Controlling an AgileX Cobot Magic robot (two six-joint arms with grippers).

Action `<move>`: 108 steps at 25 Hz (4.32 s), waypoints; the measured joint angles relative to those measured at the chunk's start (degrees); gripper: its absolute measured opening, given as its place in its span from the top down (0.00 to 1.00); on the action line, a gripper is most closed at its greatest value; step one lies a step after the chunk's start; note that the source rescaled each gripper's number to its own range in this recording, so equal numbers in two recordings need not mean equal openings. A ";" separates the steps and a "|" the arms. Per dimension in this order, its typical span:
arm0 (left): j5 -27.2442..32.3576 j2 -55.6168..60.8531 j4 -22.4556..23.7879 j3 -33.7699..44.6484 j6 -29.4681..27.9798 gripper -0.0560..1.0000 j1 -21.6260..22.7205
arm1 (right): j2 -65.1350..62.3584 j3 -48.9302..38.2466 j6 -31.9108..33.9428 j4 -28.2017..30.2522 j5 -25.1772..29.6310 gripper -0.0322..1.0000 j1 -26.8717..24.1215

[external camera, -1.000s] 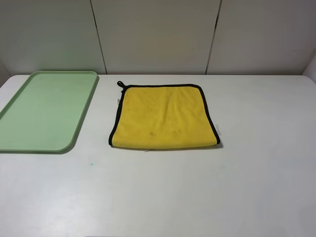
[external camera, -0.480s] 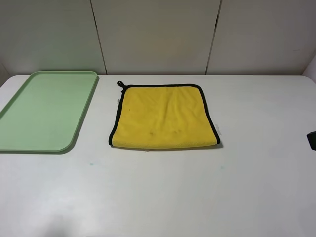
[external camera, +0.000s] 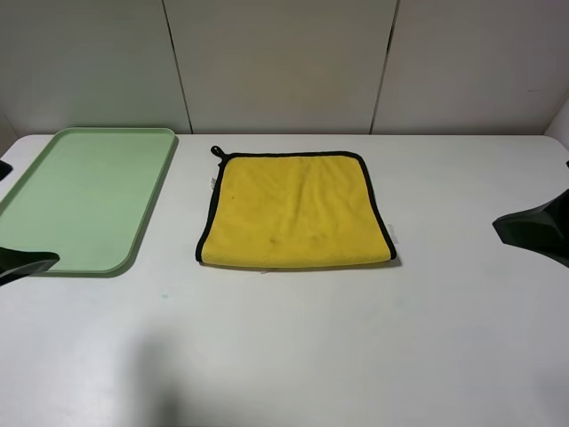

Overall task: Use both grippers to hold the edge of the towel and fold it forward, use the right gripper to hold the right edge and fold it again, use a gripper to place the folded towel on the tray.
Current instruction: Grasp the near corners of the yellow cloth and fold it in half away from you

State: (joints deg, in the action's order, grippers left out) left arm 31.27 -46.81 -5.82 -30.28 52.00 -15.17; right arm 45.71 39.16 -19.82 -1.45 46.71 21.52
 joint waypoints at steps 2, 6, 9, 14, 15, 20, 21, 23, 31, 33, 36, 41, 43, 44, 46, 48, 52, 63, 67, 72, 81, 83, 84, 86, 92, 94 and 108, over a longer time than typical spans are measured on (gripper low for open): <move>-3.66 -4.73 0.19 0.00 2.11 0.02 -0.63 | 1.13 0.00 -0.06 -0.05 -0.23 0.00 0.00; -12.04 -13.46 0.24 0.00 6.46 0.02 -0.90 | 2.80 0.00 -0.28 -0.05 -0.43 0.00 0.00; -17.55 -18.60 0.37 -0.01 11.05 0.02 -0.96 | 3.99 0.00 -2.09 0.51 -0.43 0.00 0.00; -23.25 -23.87 0.43 -0.01 19.20 0.02 -1.86 | 7.48 0.00 -9.56 0.86 -2.17 0.00 0.00; -23.97 -24.37 0.43 -0.06 20.94 0.02 -2.55 | 8.53 0.00 -11.36 0.86 -3.06 0.00 0.00; -27.96 -25.59 0.43 -0.06 26.20 0.02 -7.08 | 13.96 0.00 -20.48 0.90 -9.43 0.00 0.00; -29.03 -25.59 0.43 -0.06 26.37 0.02 -7.98 | 15.15 0.00 -22.41 0.90 -10.81 0.00 0.00; -30.04 -25.61 0.43 -0.06 26.42 0.02 -9.42 | 17.66 0.00 -25.22 0.90 -12.91 0.00 0.00; -32.76 -33.09 0.43 -0.06 26.59 0.02 -11.52 | 27.49 0.00 -27.44 0.90 -18.71 0.00 0.00; -35.23 -35.93 0.43 -0.06 26.59 0.02 -11.52 | 29.82 0.00 -27.49 0.90 -20.01 0.00 0.00; -39.74 -40.19 0.43 -0.07 26.59 0.02 -11.52 | 32.90 0.05 -27.54 0.90 -21.75 0.00 0.00; -44.88 -46.08 0.43 -0.12 28.19 0.02 -11.52 | 36.88 0.05 -27.87 0.90 -25.53 0.00 0.00; -46.82 -47.94 0.43 -0.18 29.03 0.02 -11.52 | 37.87 0.05 -28.14 0.90 -26.95 0.00 0.00; -47.57 -48.64 0.43 -0.18 29.45 0.02 -11.52 | 38.25 0.05 -28.24 0.90 -27.63 0.00 0.00; -49.30 -50.12 0.61 -0.18 30.30 0.02 -11.52 | 38.66 0.05 -28.42 0.90 -29.03 0.00 0.00; -50.56 -51.53 2.06 -0.18 30.65 0.02 -11.52 | 39.14 0.05 -28.51 0.90 -30.08 0.00 0.00; -52.16 -54.34 6.57 -0.24 30.69 0.02 -12.22 | 40.10 0.05 -28.56 0.90 -30.64 0.00 0.00; -70.40 -62.31 7.94 -0.41 30.71 0.02 -18.37 | 40.61 0.05 -28.57 0.90 -30.93 0.00 0.00; -76.97 -65.46 6.71 -0.44 30.71 0.02 -18.62 | 40.61 0.05 -28.62 0.90 -30.93 0.00 0.00; -80.34 -67.08 5.82 -0.61 30.71 0.02 -18.67 | 40.61 0.05 -29.23 0.90 -30.93 0.00 0.00; -80.97 -67.29 5.41 -0.61 30.71 0.02 -18.67 | 40.61 0.05 -37.60 0.80 -30.93 0.00 0.48; -80.97 -67.29 5.41 -0.61 30.71 0.02 -18.67 | 40.61 0.05 -40.55 0.80 -30.97 0.00 0.48; -80.97 -67.29 5.41 -0.61 30.71 0.02 -18.67 | 40.61 0.05 -42.10 0.74 -30.97 0.00 0.48; -80.97 -67.29 5.39 -0.61 30.71 0.02 -18.67 | 40.90 0.05 -44.56 0.54 -31.32 0.00 0.48; -80.97 -67.29 5.39 -0.61 30.71 0.02 -18.67 | 44.77 0.05 -47.12 -0.38 -35.74 0.00 0.48; -80.97 -67.29 5.39 -0.61 30.71 0.02 -18.67 | 46.27 0.05 -47.18 -0.43 -36.88 0.00 0.48; -81.00 -67.29 5.39 -0.61 30.71 0.02 -18.67 | 55.94 0.16 -47.39 -0.64 -43.65 0.00 0.48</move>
State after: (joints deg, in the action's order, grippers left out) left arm -49.73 -114.10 -0.43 -30.89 82.71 -33.84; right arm 101.66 39.32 -67.21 -2.09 3.06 22.00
